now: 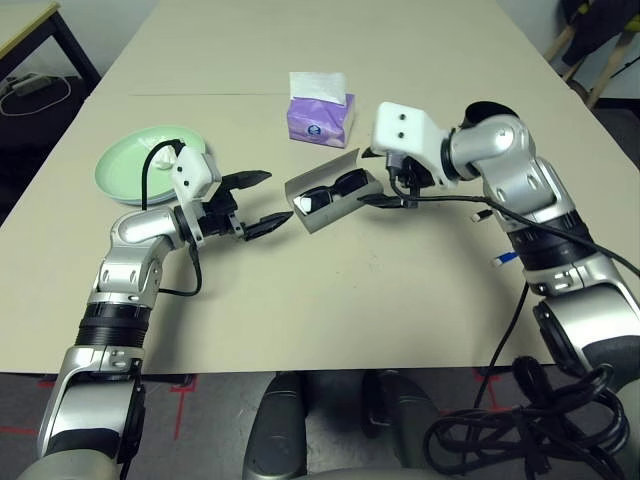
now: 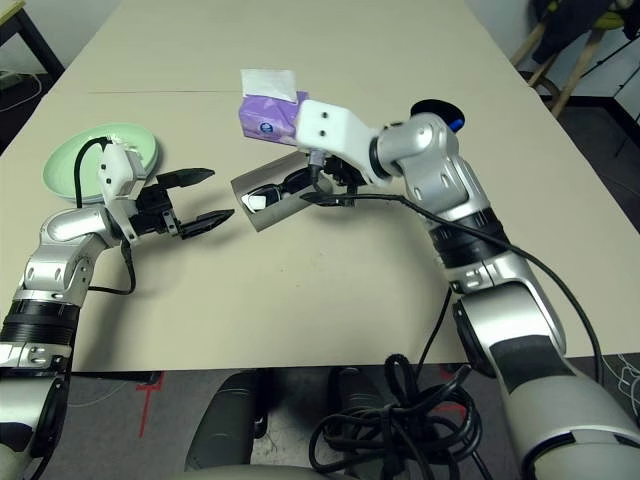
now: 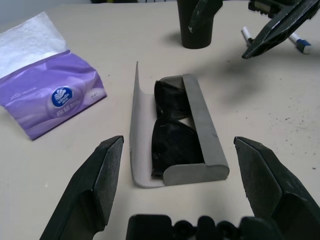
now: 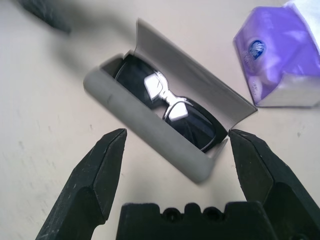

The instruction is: Organize and tidy the items on the table.

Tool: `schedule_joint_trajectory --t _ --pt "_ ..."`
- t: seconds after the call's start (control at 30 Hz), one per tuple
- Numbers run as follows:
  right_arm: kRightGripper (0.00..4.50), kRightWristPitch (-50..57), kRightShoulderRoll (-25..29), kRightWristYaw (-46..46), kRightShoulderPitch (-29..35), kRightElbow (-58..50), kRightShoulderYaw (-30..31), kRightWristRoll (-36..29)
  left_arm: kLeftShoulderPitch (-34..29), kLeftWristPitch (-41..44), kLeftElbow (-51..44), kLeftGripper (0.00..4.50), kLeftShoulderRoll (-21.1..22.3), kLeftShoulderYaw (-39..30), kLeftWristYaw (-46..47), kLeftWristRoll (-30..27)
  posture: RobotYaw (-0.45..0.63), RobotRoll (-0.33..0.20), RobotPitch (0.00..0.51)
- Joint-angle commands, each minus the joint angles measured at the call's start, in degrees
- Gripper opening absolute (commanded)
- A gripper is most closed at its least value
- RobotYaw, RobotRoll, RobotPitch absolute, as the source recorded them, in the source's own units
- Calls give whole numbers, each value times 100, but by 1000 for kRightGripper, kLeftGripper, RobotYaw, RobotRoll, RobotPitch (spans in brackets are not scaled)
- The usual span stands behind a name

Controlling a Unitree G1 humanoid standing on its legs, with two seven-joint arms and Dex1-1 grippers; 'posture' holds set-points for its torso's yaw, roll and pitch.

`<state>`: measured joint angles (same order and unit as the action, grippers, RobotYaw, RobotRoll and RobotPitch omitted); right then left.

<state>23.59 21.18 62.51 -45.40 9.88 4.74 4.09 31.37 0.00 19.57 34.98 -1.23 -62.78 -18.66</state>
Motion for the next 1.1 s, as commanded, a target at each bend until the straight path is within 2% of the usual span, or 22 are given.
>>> schedule_joint_trajectory --t 0.03,0.13,0.2,0.37,0.57,0.67,0.73,0.8,1.03,1.1 --pt "4477 58 -155 -379 496 -308 -414 -628 17 -124 225 4500 -22 1 -56 95 74 0 125" --pt "4477 55 -342 -667 906 -399 -799 -1199 21 -211 338 4500 -75 -19 10 128 78 0 128" --pt "4477 -88 -389 -868 1002 -406 -871 -1344 25 -239 396 4500 -79 -59 25 126 81 0 130" --pt "4477 -1165 -311 -955 1772 -168 -1186 -1692 118 -547 798 4500 -173 -218 281 162 94 0 131" --pt "4477 -1283 -277 -1027 2463 -415 -1389 -2224 274 -892 1352 4500 -197 -357 413 224 103 0 132" --pt "4477 -1195 -241 -1081 2596 -634 -1344 -2427 407 -1009 1784 4500 -206 -336 456 336 101 0 131" --pt "4500 -1169 -234 -1103 2593 -740 -1265 -2512 557 -1118 2105 4101 -228 -328 541 439 101 0 131" --pt "4500 -1306 -197 -1041 2607 -762 -1205 -2534 718 -1202 2414 3473 -283 -325 641 530 103 0 128" --pt "4500 -2129 113 -700 2705 -151 -1064 -2315 1189 -1547 3152 664 -550 -248 837 787 102 0 127" --pt "4500 -2240 143 -671 2694 -40 -1061 -2358 1320 -1575 3342 45 -591 -270 954 847 102 0 126"
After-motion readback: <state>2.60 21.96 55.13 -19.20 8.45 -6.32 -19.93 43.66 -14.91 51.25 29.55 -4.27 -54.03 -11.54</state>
